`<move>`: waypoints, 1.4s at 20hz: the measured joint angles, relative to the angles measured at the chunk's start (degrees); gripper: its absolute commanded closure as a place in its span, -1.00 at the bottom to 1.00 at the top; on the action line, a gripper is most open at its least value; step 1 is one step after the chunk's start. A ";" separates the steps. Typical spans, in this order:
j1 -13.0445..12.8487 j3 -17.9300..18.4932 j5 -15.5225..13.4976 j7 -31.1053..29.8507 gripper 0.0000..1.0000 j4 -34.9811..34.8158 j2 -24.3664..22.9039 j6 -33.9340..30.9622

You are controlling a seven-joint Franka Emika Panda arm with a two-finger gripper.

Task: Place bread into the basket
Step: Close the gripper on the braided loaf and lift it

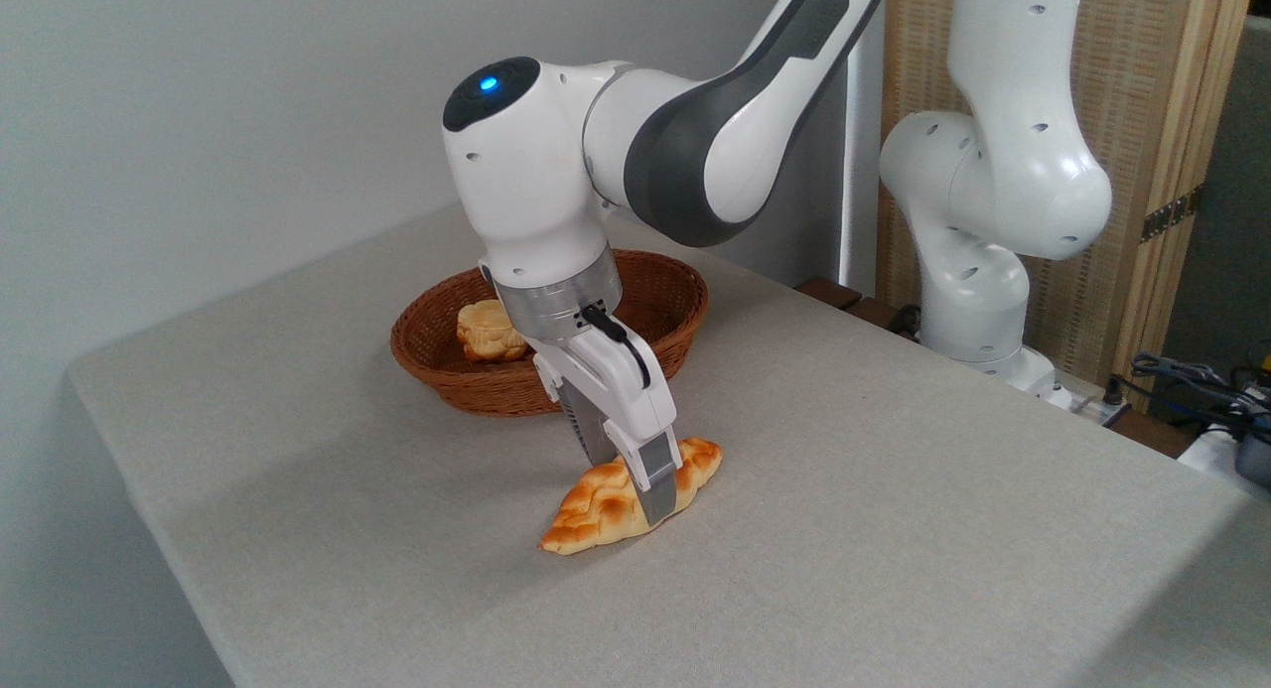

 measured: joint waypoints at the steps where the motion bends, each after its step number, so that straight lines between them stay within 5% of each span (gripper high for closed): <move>1: -0.01 -0.01 0.00 0.00 -0.13 0.00 0.01 0.01; 23: -0.15 -0.23 0.03 0.02 -0.14 0.49 -0.61 -0.01; 28: -0.23 -0.82 -0.14 0.02 -0.14 3.12 -3.10 -4.10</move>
